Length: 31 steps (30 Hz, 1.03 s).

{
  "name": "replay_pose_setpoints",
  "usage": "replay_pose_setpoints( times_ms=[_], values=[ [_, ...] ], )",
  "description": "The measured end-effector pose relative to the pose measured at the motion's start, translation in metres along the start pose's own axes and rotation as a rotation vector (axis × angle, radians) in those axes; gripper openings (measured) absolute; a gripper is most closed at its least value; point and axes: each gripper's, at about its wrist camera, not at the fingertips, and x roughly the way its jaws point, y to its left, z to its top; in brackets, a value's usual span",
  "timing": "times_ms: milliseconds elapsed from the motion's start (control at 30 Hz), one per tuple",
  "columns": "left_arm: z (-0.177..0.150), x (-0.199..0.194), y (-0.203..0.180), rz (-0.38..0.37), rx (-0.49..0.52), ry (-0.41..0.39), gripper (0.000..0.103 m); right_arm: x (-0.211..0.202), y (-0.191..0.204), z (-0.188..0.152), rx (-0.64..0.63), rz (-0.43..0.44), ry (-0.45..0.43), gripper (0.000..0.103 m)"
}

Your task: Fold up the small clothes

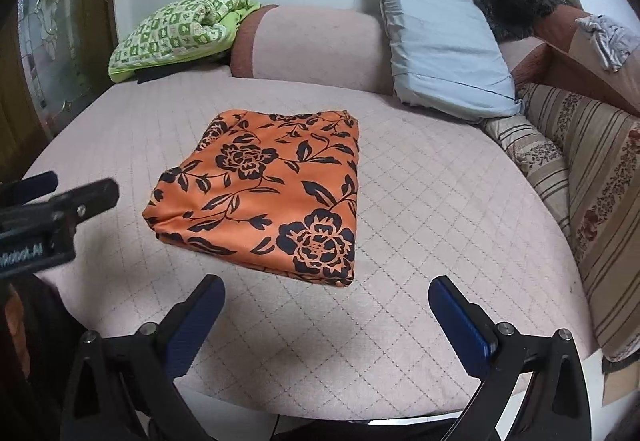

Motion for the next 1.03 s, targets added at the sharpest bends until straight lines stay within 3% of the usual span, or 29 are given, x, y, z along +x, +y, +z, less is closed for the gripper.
replay_pose_setpoints(
  times_ms=[233,367,1033],
  values=[
    [0.006,-0.019,-0.006,-0.021,0.014,-0.048,0.101,-0.009,-0.002,0.008,-0.006,-0.031,-0.015,0.103],
    [0.009,-0.022,-0.011,0.021,0.027,-0.074,0.101,-0.011,0.0,0.009,-0.007,-0.032,-0.018,0.103],
    [0.018,-0.003,-0.014,0.011,0.025,-0.035,0.101,0.002,0.002,0.012,-0.003,-0.04,0.001,0.103]
  ],
)
